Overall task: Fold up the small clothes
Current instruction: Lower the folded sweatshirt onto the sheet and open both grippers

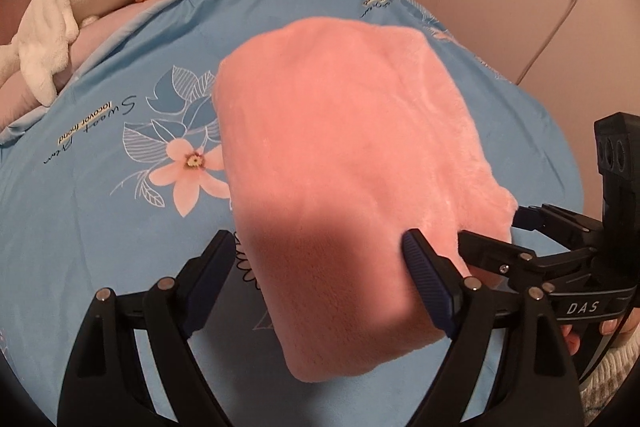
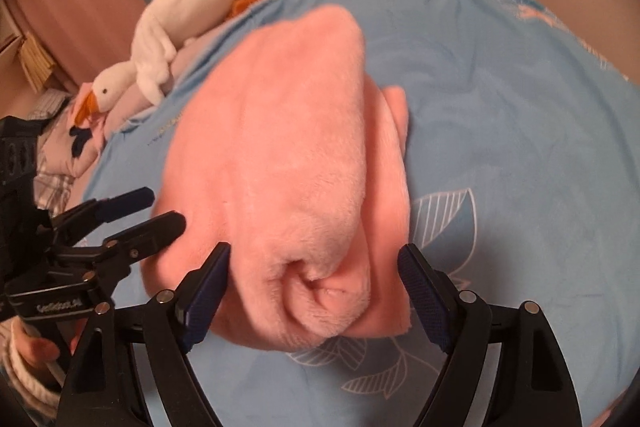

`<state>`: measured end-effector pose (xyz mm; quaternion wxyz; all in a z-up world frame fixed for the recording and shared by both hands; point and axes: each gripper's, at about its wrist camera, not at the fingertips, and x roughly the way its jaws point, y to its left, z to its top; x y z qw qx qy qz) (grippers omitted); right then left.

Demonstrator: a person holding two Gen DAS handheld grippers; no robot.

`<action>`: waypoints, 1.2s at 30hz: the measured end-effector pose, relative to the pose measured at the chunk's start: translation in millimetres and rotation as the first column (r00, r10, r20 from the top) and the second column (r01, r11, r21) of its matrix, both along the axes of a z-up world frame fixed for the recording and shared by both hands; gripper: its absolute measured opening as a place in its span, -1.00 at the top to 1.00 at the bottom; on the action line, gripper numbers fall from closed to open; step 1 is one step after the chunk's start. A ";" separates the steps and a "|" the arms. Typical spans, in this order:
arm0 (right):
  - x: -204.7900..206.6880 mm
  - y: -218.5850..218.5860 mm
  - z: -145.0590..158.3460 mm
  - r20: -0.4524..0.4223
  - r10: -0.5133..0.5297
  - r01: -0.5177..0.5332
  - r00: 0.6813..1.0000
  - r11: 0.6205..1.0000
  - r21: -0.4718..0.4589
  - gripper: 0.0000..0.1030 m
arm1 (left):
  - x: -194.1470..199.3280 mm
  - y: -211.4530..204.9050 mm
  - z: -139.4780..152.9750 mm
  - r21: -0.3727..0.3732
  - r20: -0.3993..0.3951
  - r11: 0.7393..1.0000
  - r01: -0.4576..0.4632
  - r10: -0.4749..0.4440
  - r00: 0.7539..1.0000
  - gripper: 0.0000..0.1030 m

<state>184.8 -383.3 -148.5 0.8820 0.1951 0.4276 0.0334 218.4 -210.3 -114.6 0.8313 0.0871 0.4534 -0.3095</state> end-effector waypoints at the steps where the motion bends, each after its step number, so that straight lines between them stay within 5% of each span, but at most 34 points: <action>1: 1.0 -0.5 -2.4 -0.006 -0.002 0.002 1.000 1.000 0.003 -0.65 | 0.8 -0.1 -2.2 0.001 -0.003 1.000 -0.001 0.001 1.000 -0.67; 15: -10.5 -4.2 -4.7 0.002 -0.018 0.018 1.000 0.999 0.040 -0.70 | -7.2 1.5 2.0 -0.002 0.007 1.000 -0.013 0.013 1.000 -0.67; 22: -24.1 1.6 7.7 0.028 -0.034 0.034 0.999 0.999 -0.002 -0.71 | -26.4 2.8 16.4 0.029 0.087 0.999 -0.033 0.030 0.996 -0.67; 36: -38.9 14.2 20.8 0.037 -0.037 0.040 0.999 0.997 -0.072 -0.71 | -43.5 10.5 25.3 0.070 0.120 0.997 -0.046 0.038 0.992 -0.78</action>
